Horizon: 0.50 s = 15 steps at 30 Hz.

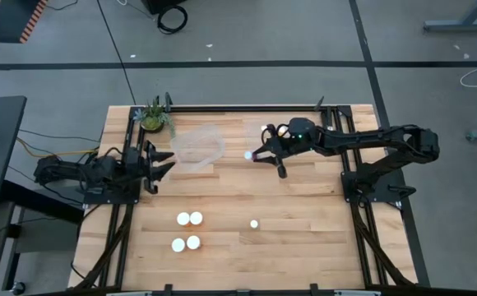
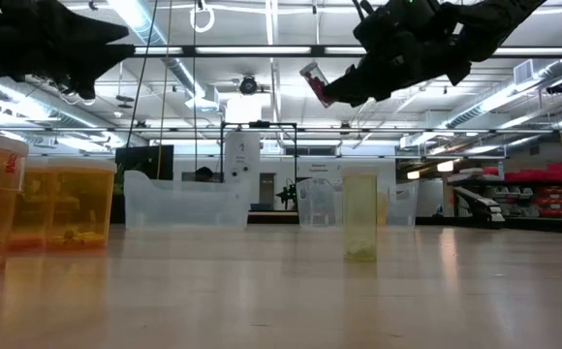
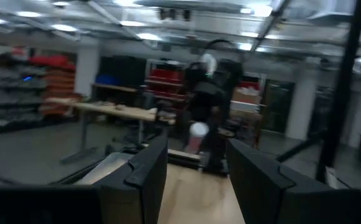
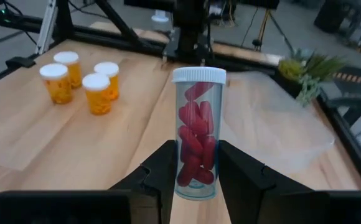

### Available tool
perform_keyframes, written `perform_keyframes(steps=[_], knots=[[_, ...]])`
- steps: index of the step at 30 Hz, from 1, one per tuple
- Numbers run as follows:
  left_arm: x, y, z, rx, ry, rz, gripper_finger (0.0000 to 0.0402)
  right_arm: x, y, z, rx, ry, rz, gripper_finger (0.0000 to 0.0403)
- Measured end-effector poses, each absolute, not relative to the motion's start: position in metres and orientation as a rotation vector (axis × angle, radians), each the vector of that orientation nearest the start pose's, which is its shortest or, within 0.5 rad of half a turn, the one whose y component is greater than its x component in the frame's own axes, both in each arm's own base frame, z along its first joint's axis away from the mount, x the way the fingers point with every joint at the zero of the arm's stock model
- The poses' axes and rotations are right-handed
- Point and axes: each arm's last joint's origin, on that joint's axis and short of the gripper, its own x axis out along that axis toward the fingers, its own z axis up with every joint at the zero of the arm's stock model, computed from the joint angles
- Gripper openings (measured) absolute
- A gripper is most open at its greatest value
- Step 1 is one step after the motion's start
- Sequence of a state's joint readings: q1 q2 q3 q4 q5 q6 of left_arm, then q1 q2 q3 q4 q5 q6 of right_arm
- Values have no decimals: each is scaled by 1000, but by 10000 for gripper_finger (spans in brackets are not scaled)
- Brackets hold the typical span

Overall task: Pick and place medicine bottles into bin by pill shape (circle, oval)
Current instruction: Put the blue pill bottle into the right transparent bin

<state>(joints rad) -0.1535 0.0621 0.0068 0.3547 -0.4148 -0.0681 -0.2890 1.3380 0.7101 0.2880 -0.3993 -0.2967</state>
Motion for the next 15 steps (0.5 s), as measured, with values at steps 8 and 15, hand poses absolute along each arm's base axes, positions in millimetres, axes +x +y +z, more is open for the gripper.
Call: perform_keyframes(steps=[8,15], knots=[[109,-4,188,-195,-205,267,172,284,-67,236,-231,189,183,117],[127,0,217,-156,-150,344,172,285,-59,237,-236,181,208,117]])
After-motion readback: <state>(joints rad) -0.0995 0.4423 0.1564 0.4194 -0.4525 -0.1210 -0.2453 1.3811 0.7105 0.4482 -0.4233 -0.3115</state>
